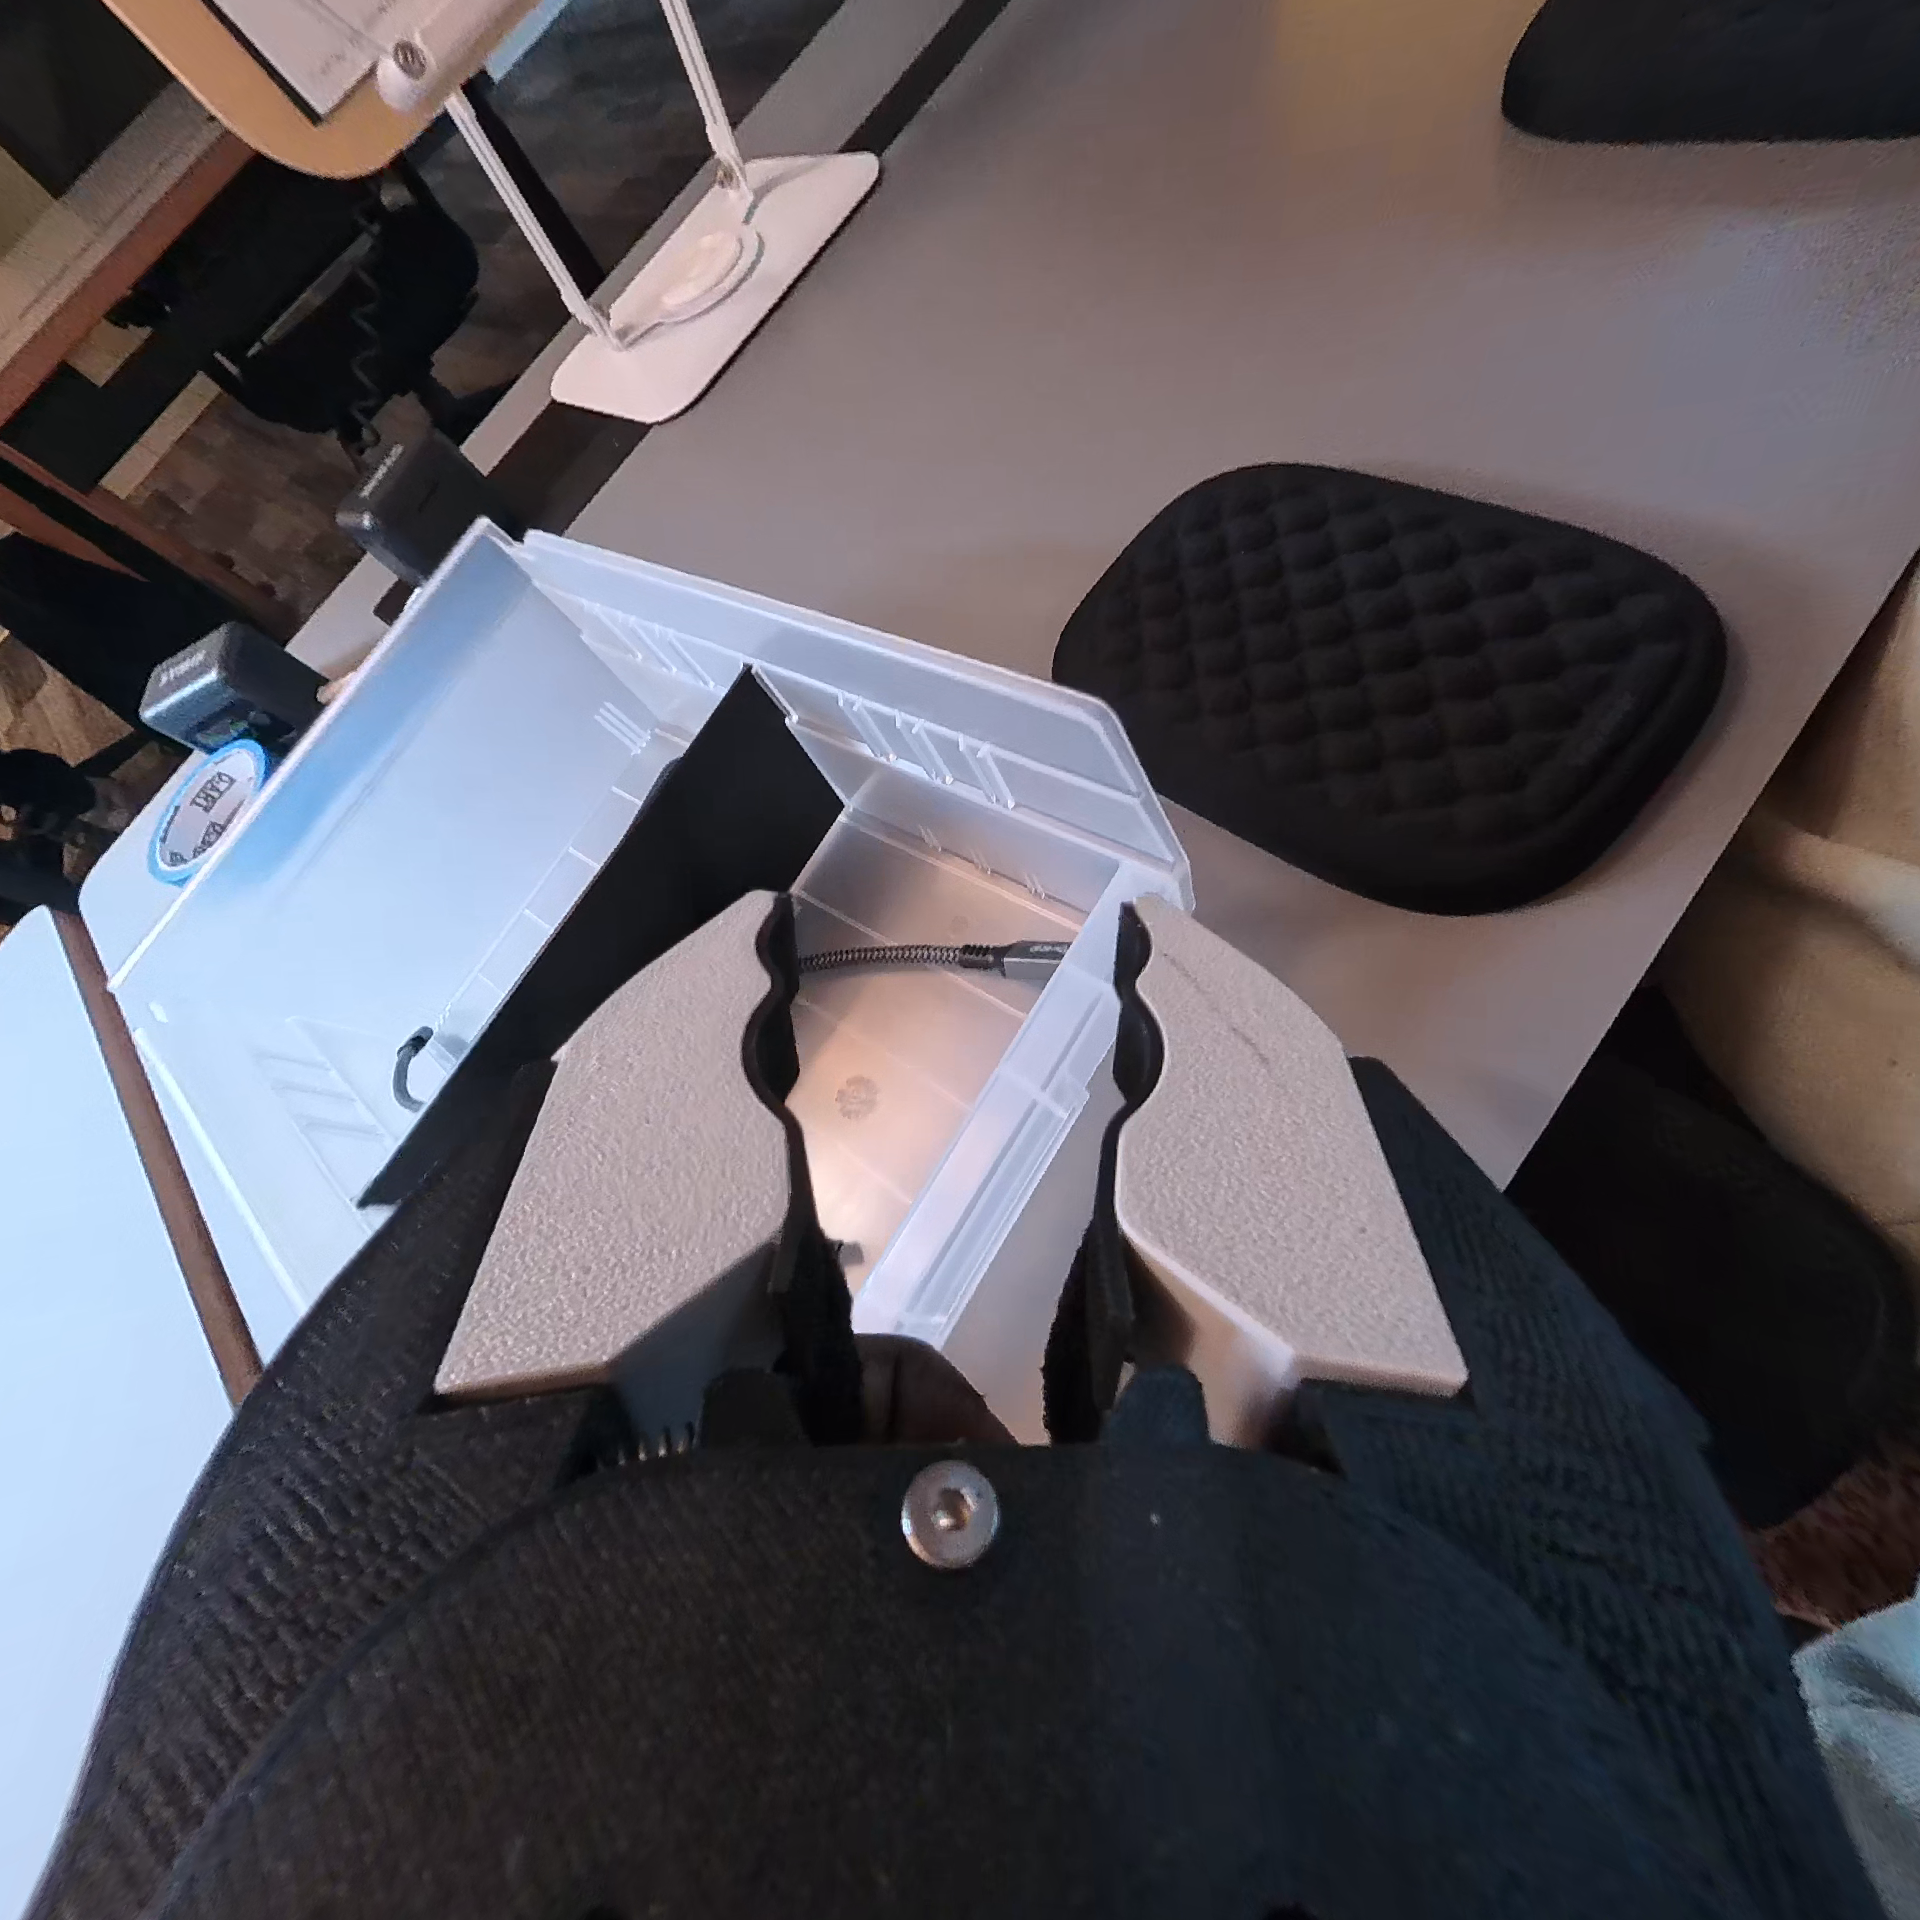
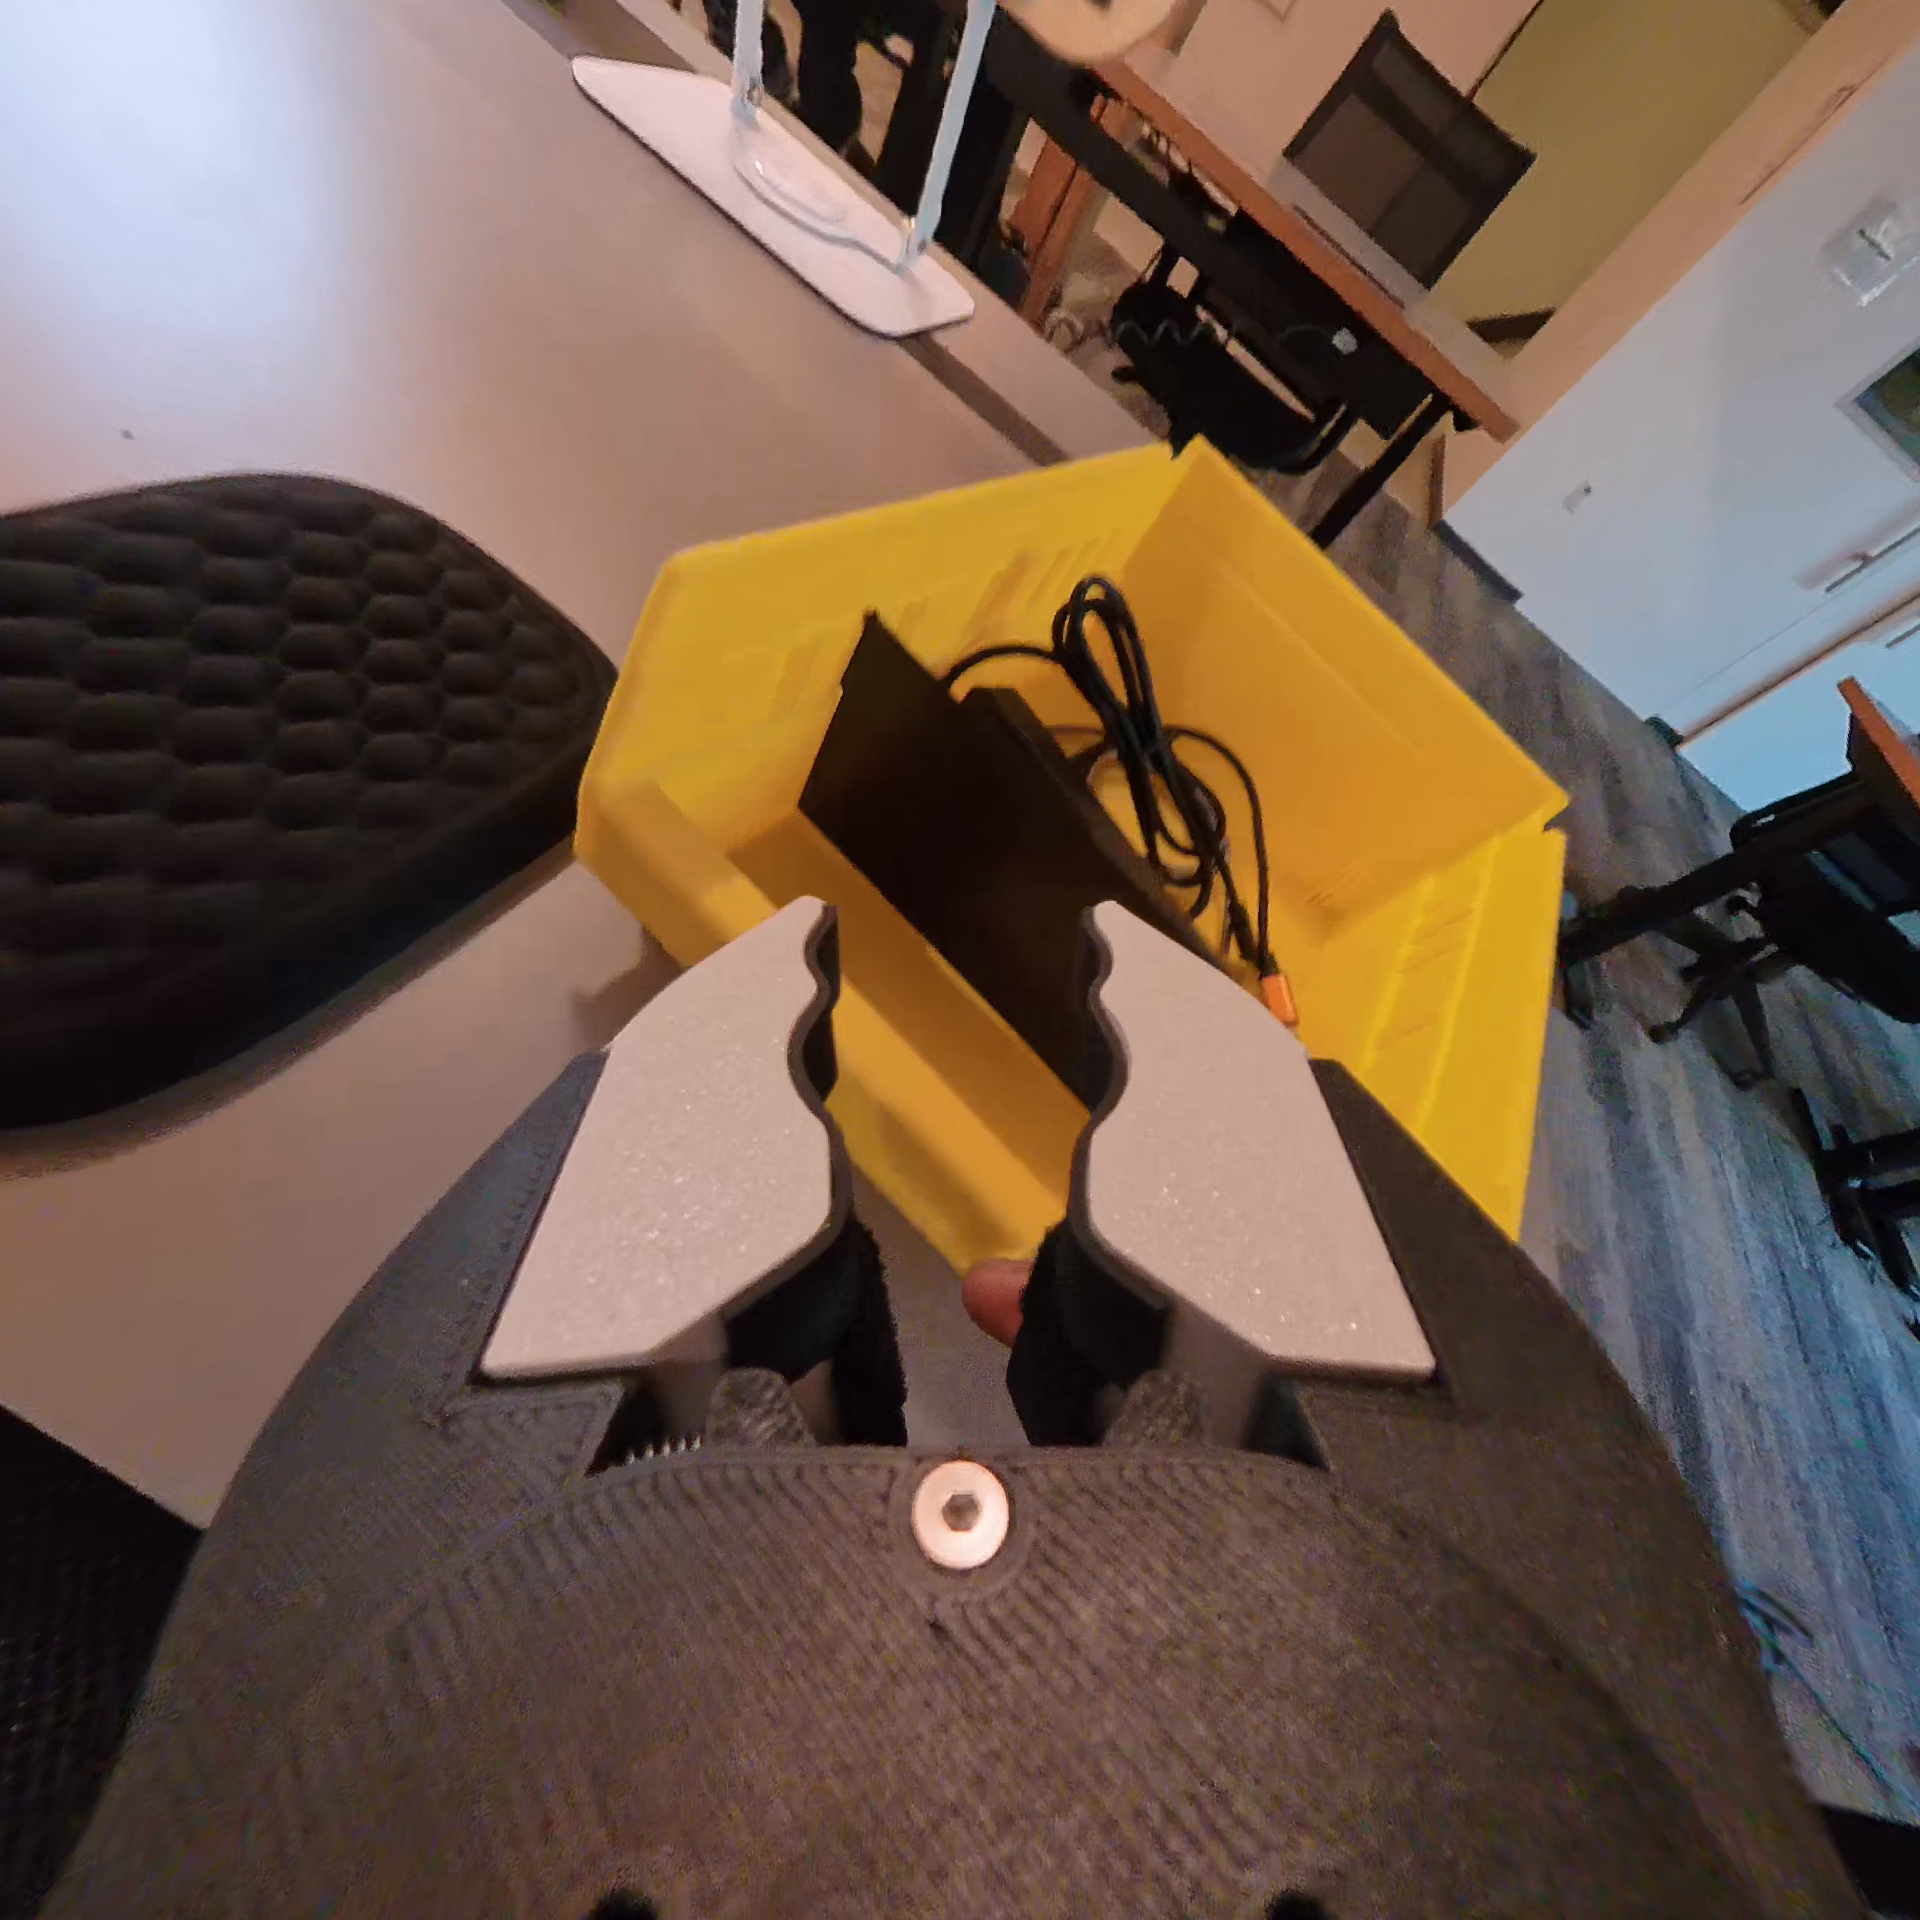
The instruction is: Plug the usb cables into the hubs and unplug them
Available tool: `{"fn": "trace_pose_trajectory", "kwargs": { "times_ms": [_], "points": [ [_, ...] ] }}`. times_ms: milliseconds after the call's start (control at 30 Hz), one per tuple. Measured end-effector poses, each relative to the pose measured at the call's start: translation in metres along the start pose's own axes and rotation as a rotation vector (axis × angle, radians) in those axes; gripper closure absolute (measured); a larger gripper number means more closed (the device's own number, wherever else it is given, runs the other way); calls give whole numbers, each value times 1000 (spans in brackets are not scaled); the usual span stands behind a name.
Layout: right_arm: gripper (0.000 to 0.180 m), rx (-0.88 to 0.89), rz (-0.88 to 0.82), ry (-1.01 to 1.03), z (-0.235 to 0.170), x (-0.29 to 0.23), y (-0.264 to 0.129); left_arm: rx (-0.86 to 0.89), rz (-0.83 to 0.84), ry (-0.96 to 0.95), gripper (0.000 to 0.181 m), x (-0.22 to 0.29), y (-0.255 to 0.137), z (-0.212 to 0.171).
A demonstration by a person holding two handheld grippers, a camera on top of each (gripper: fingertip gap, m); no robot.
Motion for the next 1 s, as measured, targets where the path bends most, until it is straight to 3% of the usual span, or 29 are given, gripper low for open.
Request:
{"fn": "trace_pose_trajectory", "kwargs": {
  "times_ms": [233,467,633,900,1000],
  "points": [
    [134,-35,79,-78,35,30,13,11,-21,13,121,2,6,4],
    [138,-241,396,-149,64,60,67,19,-35,34,121,5,9,9],
    [148,-399,493,-124,60,85,107,18,-35,31,121,5,10,8],
    [141,-699,744,-135,29,83,172,7,-37,21,121,3,13,4],
    [155,-727,813,-175,22,81,179,4,-31,23,122,3,12,3]
  ]
}}
Point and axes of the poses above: each gripper's, where its closed fingertips meet, y out along the fingers, z out of its top, x = y × z across the jaws, the point moved 10 cm from there along -y, back along the fingers, and after that the axes turned 4 degrees about -y, right-handed, at the moved point
